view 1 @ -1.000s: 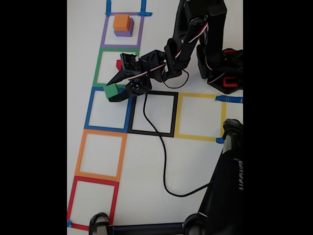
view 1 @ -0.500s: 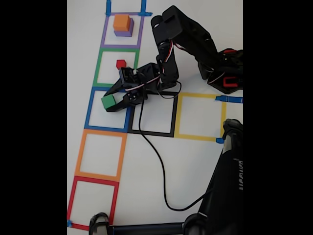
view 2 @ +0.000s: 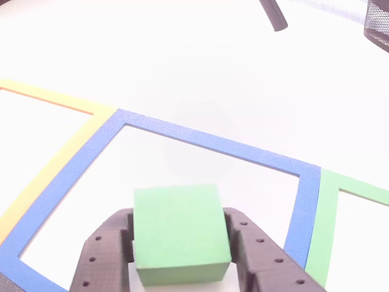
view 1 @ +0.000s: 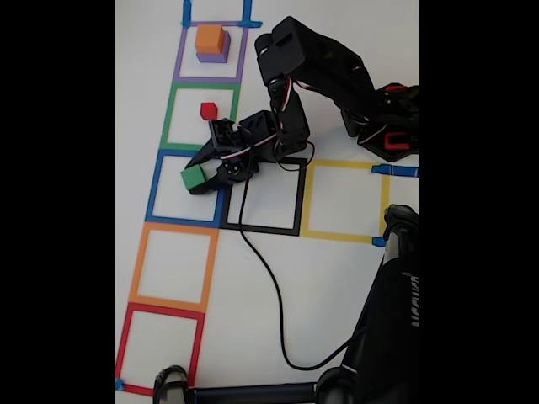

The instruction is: Tower of hanoi

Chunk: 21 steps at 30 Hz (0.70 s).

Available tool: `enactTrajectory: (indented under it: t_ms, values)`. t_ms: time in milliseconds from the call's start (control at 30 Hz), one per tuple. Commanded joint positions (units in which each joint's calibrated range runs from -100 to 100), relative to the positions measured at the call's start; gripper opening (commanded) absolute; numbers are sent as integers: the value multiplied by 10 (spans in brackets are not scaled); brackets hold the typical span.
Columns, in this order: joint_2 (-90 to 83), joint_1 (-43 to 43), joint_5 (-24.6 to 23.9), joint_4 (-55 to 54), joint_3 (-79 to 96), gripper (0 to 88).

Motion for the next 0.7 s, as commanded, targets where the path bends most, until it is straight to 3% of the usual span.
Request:
enactTrajectory:
  t_ms: [0,367,667]
  values:
    - [0,5,4,-11,-10,174]
    - [-19,14,4,-15,-19,234]
    - [-157,25,4,78,-13,193]
